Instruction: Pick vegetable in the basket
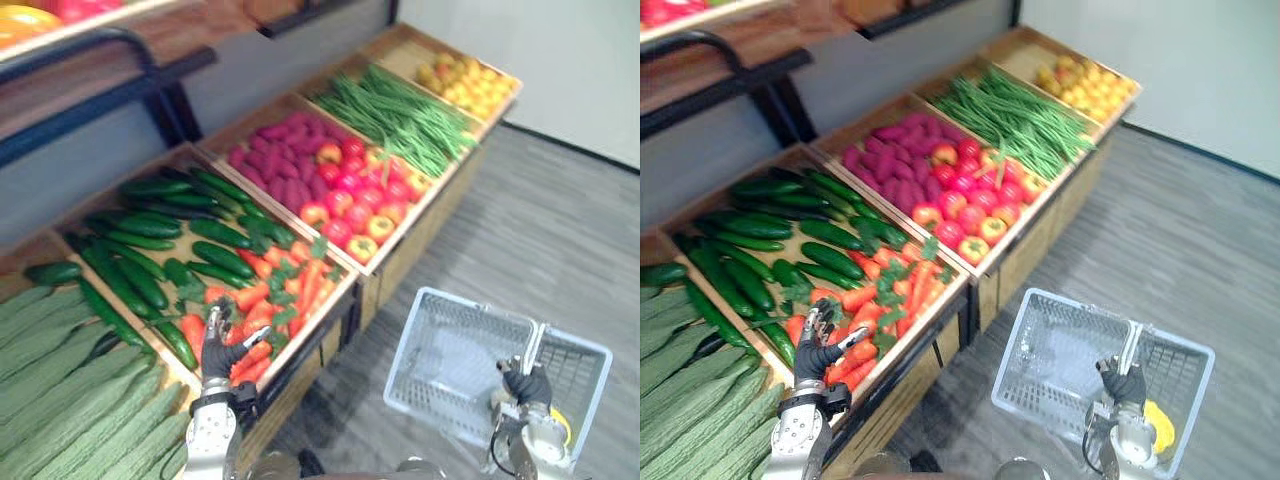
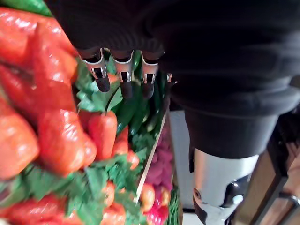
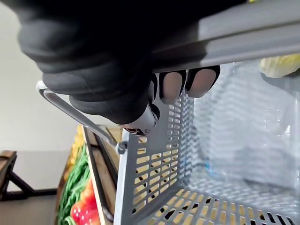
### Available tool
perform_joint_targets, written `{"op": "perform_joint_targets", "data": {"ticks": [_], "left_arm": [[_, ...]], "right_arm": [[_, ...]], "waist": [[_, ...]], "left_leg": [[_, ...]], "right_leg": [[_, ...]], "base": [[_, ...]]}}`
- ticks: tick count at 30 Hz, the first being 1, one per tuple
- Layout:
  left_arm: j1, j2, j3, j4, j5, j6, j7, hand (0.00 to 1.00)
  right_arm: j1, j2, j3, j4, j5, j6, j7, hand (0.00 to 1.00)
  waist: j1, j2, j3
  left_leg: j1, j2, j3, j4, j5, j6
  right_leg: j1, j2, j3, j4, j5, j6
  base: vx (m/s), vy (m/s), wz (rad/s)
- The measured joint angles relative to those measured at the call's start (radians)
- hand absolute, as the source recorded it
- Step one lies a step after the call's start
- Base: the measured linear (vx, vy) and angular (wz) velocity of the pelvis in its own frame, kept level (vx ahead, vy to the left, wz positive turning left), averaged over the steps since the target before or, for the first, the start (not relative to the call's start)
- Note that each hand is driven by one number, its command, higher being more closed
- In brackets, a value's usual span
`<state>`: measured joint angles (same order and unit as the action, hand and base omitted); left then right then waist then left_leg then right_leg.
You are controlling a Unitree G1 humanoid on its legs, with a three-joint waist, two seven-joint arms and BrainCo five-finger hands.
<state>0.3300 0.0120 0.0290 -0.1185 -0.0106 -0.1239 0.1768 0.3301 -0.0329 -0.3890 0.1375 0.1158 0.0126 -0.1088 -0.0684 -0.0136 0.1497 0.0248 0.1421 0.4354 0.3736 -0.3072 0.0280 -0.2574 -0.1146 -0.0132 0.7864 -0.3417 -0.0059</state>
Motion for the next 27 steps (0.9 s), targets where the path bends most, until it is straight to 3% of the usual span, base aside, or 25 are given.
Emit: {"op": "perform_joint_targets", "data": {"ticks": [2,3,4,7,14,19,27], "left_arm": [[0.000,0.004,0.001,-0.005,-0.001,-0.004,0.000,0.00],[0.000,0.018,0.002,-0.011,-0.006,-0.005,0.005,0.00],[-0.005,-0.004,-0.004,0.001,-0.016,0.004,0.007,0.00],[-0.010,-0.026,-0.035,-0.026,-0.019,0.003,-0.002,0.00],[-0.055,-0.024,-0.030,-0.038,-0.015,0.002,-0.006,0.00],[-0.048,0.026,-0.020,-0.038,0.128,0.006,-0.021,0.00],[-0.172,0.193,-0.063,-0.034,0.443,0.010,-0.019,0.00]], "right_arm": [[0.017,0.018,-0.025,0.007,0.009,-0.002,-0.007,1.00],[0.044,0.030,-0.024,0.010,0.014,-0.002,-0.020,1.00],[0.051,0.011,-0.027,0.045,0.015,-0.001,-0.025,1.00],[0.055,0.005,-0.071,0.035,0.029,-0.005,-0.030,1.00],[0.103,-0.034,-0.085,0.023,0.030,-0.006,-0.017,1.00],[0.103,-0.014,-0.053,0.021,0.031,-0.006,0.011,1.00],[0.109,-0.039,-0.044,-0.010,0.031,-0.006,0.023,1.00]], "waist": [[-0.007,-0.009,-0.003],[-0.006,-0.045,0.000],[0.001,-0.024,-0.005],[0.017,-0.002,-0.009],[0.029,-0.003,-0.005],[0.031,-0.003,-0.012],[0.026,0.013,-0.031]], "left_leg": [[-0.014,0.031,-0.076,0.051,-0.027,-0.057],[-0.024,0.030,-0.127,0.103,-0.058,-0.108],[-0.034,0.065,-0.188,0.113,-0.063,-0.129],[-0.054,0.092,-0.214,0.043,0.004,-0.158],[-0.037,0.116,-0.214,-0.025,0.043,-0.169],[-0.060,0.112,-0.218,-0.021,0.044,-0.170],[-0.099,0.092,-0.217,-0.069,0.095,-0.182]], "right_leg": [[-0.027,0.050,0.130,-0.166,0.038,0.040],[-0.013,0.041,0.187,-0.269,0.160,0.129],[-0.007,0.061,0.128,-0.244,0.137,0.094],[-0.024,0.063,0.043,-0.230,0.123,0.064],[0.042,0.062,-0.033,-0.287,0.127,0.052],[0.050,0.052,-0.036,-0.336,0.141,0.064],[0.004,0.045,-0.038,-0.363,0.177,0.053]], "base": [[0.35,-0.385,1.21],[0.33,-0.405,1.10],[0.37,-0.435,0.99],[0.24,-0.296,0.71],[-0.02,-0.078,0.34],[-0.10,0.027,0.08],[-0.01,0.006,0.00]]}}
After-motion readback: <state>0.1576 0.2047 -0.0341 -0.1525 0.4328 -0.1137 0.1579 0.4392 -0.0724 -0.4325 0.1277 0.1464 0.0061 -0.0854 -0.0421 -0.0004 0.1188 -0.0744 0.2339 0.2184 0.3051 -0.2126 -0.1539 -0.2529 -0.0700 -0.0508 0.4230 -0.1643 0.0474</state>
